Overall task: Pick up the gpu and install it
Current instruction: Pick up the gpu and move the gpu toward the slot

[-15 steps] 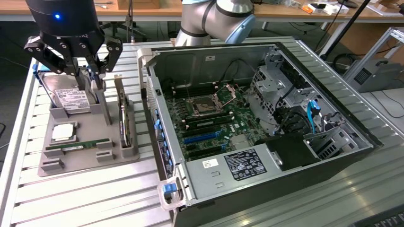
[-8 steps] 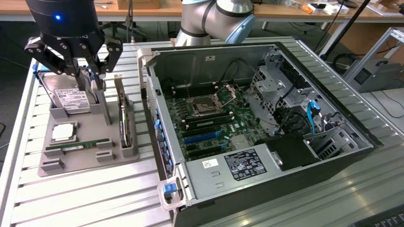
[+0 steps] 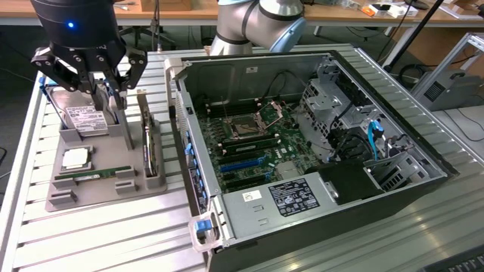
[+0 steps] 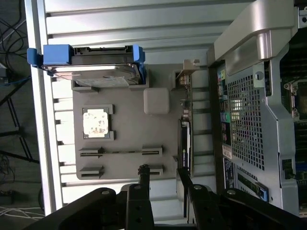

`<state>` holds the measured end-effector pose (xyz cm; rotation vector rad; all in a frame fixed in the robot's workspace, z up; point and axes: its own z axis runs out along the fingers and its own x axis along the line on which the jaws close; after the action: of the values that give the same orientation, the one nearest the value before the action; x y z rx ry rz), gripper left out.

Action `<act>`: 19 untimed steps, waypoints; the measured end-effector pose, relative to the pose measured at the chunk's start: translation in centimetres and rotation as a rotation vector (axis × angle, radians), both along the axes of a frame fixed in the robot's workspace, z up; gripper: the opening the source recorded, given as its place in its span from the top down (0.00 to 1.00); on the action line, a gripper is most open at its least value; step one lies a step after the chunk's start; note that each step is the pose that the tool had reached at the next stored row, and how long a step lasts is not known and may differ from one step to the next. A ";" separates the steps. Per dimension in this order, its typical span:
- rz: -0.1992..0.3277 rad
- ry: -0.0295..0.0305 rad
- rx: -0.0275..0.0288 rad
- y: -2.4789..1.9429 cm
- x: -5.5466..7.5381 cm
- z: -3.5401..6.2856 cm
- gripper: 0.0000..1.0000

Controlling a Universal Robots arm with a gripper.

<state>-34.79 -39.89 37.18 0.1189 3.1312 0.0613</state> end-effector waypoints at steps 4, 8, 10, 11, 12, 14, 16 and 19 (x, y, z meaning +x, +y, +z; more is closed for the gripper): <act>0.000 -0.0001 0.0001 0.00 0.0 -0.19 0.64; 0.000 0.0001 -0.0001 0.00 0.0 -0.34 0.64; 0.000 0.0000 0.0000 0.00 0.0 -0.40 0.64; 0.000 0.0000 0.0000 0.00 0.0 -0.46 0.64; 0.000 0.0000 0.0001 0.00 0.0 -0.49 0.64; 0.000 0.0000 0.0000 0.00 0.0 -0.55 0.64; 0.000 0.0000 0.0000 0.00 0.0 -0.63 0.64; 0.000 0.0000 0.0000 -0.01 0.0 -0.72 0.64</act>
<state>-34.79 -39.89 36.45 0.1189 3.1313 0.0612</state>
